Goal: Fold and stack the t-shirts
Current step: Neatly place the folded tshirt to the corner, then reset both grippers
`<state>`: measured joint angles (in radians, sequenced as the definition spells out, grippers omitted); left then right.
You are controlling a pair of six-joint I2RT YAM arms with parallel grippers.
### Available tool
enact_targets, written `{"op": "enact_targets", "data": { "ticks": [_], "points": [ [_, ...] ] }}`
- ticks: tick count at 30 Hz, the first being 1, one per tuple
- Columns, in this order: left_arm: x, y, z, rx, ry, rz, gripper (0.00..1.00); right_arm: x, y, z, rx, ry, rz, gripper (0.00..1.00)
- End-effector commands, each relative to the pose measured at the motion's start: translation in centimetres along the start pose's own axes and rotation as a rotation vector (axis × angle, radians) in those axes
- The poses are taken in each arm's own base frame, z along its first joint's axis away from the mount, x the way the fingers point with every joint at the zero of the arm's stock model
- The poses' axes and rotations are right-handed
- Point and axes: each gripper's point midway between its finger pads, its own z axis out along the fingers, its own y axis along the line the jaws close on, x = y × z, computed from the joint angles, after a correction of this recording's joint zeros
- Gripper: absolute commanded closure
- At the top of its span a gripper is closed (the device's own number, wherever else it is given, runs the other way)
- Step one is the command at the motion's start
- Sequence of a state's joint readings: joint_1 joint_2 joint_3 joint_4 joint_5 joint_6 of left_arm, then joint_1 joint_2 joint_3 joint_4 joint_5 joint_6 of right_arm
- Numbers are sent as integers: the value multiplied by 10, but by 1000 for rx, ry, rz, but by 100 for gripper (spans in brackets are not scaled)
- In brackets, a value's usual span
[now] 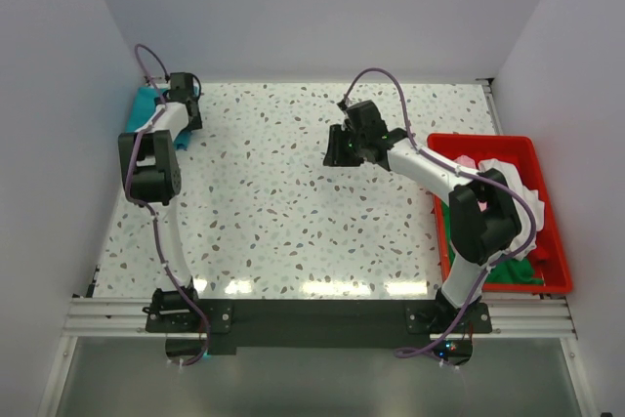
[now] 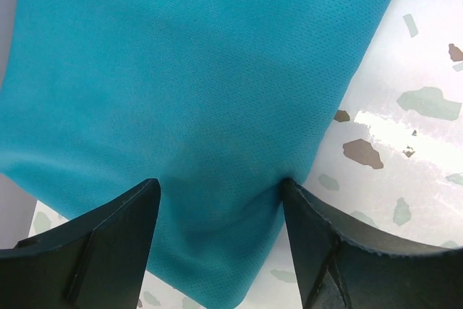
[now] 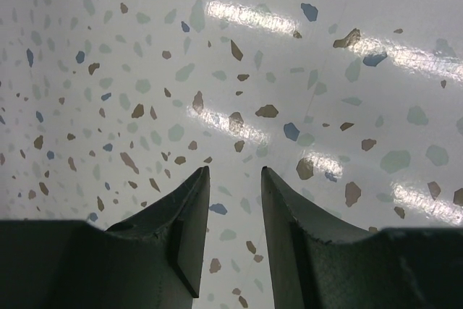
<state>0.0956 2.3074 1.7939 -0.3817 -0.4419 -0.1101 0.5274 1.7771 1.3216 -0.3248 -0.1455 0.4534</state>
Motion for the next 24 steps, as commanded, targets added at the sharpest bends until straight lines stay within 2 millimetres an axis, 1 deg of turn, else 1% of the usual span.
{"op": "enact_targets", "data": {
  "ticks": [1, 2, 3, 4, 6, 7, 9, 10, 11, 12, 13, 14, 15, 16, 17, 18, 19, 20, 21, 22, 23, 24],
  "points": [
    [-15, -2, -7, 20, -37, 0, 26, -16, 12, -11, -39, -61, -2, 61],
    [-19, 0, -12, 21, -46, -13, 25, -17, 13, -11, -39, -63, -1, 61],
    [-25, -2, -17, 35, -63, -26, 24, -18, 13, -13, -38, -67, -4, 61],
    [-39, 2, -30, 42, -96, -47, 24, -20, 12, -15, -30, -72, -7, 61],
    [-54, 4, -46, 64, -128, -88, 22, -22, 10, -19, -12, -78, -12, 61],
    [-69, 7, -63, 77, -166, -113, 22, -24, 9, -21, -4, -85, -14, 61],
    [-82, 3, -84, 98, -201, -138, 20, -32, 10, -30, 8, -110, -19, 60],
    [-92, 5, -101, 113, -229, -158, 20, -35, 11, -33, 9, -119, -22, 60],
    [-95, 1, -112, 130, -241, -167, 20, -36, 11, -36, 11, -125, -23, 60],
    [-96, -10, -126, 161, -247, -176, 20, -41, 14, -44, 11, -143, -26, 60],
    [-106, -10, -148, 184, -280, -195, 20, -42, 10, -48, 32, -147, -24, 59],
    [-99, -12, -154, 194, -274, -199, 20, -44, 10, -54, 34, -158, -24, 59],
    [-97, -33, -175, 236, -289, -195, 20, -45, 11, -63, 33, -173, -23, 58],
    [-103, -32, -201, 267, -325, -217, 20, -46, 11, -70, 41, -187, -26, 58],
    [-86, -47, -211, 305, -305, -201, 20, -47, 9, -77, 46, -198, -20, 58],
    [-82, -55, -224, 359, -311, -227, 20, -47, 10, -90, 45, -217, -21, 58],
    [-85, -52, -252, 397, -353, -255, 20, -48, 9, -97, 51, -230, -19, 57],
    [-64, -72, -262, 455, -339, -235, 20, -46, 9, -103, 49, -232, -20, 57],
    [-56, -77, -275, 484, -348, -230, 20, -41, 3, -108, 73, -236, -18, 57],
    [-55, -74, -299, 511, -383, -240, 20, -42, 4, -122, 67, -261, -17, 57],
    [-29, -94, -312, 552, -364, -195, 20, -41, 2, -130, 78, -276, -14, 57],
    [-23, -96, -334, 587, -393, -186, 20, -30, -4, -133, 93, -262, -8, 56]
  ]
}}
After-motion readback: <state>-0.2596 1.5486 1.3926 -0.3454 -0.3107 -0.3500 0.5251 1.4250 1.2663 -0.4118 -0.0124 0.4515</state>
